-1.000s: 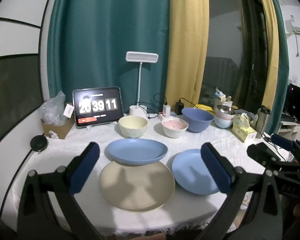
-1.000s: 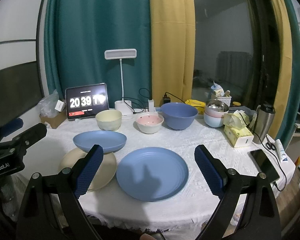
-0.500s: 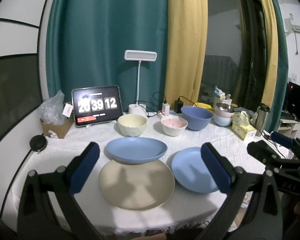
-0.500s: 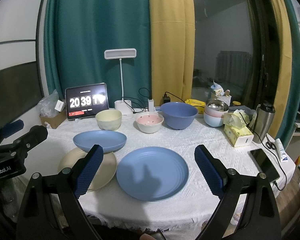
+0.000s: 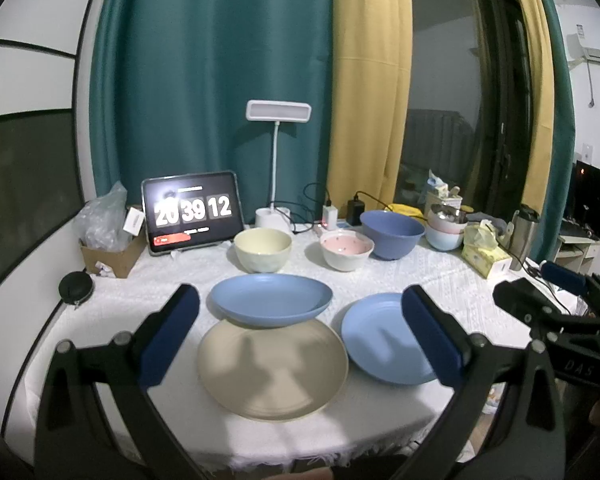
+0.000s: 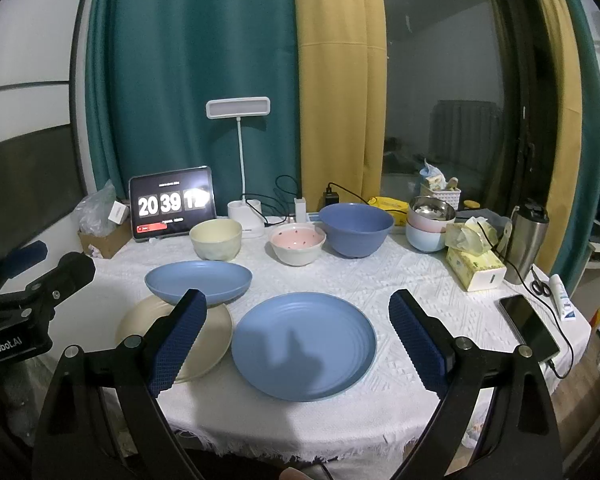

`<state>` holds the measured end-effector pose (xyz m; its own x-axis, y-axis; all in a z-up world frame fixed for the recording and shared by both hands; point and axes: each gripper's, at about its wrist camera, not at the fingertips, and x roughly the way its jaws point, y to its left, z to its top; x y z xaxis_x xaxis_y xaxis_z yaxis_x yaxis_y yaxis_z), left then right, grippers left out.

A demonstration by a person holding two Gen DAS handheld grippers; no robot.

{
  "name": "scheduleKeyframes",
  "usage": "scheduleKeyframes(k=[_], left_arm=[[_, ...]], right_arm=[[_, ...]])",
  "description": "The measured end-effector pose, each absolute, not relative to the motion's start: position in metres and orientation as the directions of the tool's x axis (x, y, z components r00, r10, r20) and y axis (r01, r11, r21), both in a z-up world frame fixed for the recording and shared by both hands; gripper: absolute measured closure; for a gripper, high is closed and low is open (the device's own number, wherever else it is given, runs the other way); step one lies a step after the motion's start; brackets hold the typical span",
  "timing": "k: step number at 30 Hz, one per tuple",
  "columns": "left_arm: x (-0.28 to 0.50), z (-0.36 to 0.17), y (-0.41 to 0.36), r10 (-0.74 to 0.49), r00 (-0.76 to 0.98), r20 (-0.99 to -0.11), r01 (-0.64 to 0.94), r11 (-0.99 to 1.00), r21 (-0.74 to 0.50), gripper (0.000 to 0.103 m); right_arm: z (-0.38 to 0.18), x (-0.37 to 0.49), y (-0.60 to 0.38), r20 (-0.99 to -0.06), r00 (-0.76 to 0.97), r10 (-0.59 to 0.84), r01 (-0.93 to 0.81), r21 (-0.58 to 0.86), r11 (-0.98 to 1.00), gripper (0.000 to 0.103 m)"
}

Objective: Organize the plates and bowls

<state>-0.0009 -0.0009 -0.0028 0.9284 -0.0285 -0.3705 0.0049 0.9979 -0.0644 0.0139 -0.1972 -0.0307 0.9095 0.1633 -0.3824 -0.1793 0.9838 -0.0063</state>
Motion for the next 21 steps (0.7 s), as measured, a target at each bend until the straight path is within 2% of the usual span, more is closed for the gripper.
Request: scheduleKeyframes(k=[21], left_arm=[[-0.0008,-0.0022,-0.0031,-0.027,0.929,-0.37,0.004,0.998,-0.062,0.001]], right_arm=[[-0.0312,0.0143,-0.1973,-0.384,0.909,0.164,-0.179,-0.003,0.984,0.008]])
